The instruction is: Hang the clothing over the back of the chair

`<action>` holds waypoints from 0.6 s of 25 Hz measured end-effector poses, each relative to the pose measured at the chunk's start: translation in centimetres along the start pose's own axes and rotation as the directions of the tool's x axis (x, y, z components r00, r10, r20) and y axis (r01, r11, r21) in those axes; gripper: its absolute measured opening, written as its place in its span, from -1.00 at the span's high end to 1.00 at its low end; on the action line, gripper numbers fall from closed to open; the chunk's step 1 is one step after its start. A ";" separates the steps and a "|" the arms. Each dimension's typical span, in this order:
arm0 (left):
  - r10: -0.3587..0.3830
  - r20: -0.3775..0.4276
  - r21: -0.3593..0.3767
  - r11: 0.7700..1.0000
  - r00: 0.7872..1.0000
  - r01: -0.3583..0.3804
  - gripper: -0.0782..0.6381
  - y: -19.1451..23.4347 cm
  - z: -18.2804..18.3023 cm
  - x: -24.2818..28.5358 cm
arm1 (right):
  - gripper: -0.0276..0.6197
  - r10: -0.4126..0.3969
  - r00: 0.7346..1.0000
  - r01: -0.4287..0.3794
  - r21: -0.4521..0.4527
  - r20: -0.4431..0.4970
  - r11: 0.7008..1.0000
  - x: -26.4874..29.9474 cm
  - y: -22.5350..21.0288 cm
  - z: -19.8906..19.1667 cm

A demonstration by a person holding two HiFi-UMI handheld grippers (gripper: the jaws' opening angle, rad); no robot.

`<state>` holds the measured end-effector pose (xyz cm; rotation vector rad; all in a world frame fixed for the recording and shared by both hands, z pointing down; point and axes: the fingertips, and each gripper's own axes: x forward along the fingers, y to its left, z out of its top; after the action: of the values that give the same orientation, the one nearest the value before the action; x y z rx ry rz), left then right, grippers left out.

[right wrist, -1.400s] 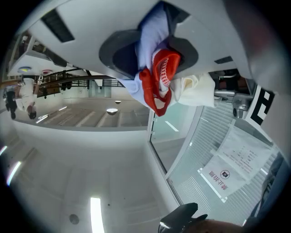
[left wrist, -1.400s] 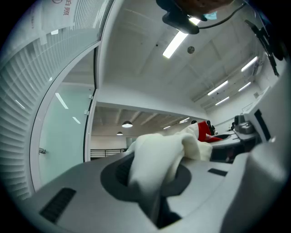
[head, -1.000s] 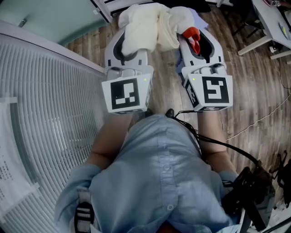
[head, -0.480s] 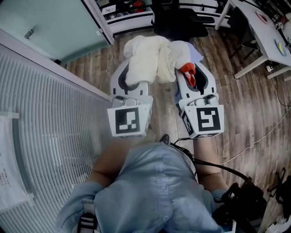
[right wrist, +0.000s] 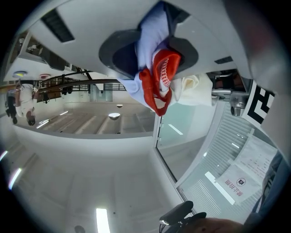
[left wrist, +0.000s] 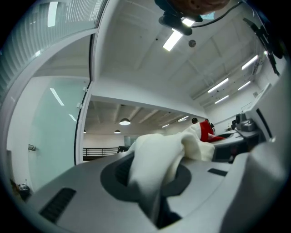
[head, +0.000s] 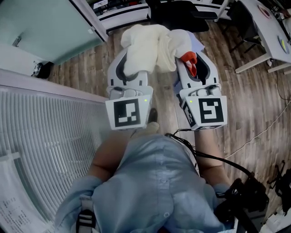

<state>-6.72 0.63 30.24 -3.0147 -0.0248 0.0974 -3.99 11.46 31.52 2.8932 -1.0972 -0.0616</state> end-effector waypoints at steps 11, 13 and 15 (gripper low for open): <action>-0.035 0.056 0.002 0.999 0.998 0.035 0.60 6.1 0.5 9.7 | 0.53 -0.039 0.998 0.040 -0.024 0.040 0.999 10.9 -2.0 1.5; -0.035 0.066 -0.007 0.999 0.997 0.035 0.60 6.8 0.7 10.6 | 0.53 -0.040 0.998 0.041 -0.033 0.045 0.999 11.9 -2.0 1.7; -0.042 0.074 0.007 0.999 0.996 0.041 0.60 7.4 0.5 11.4 | 0.53 -0.041 0.998 0.043 -0.042 0.049 0.998 12.8 -2.1 1.9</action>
<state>4.70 -6.44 28.04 -3.0016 -0.0939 0.2048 6.92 4.50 29.20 2.8910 -1.0283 -0.1553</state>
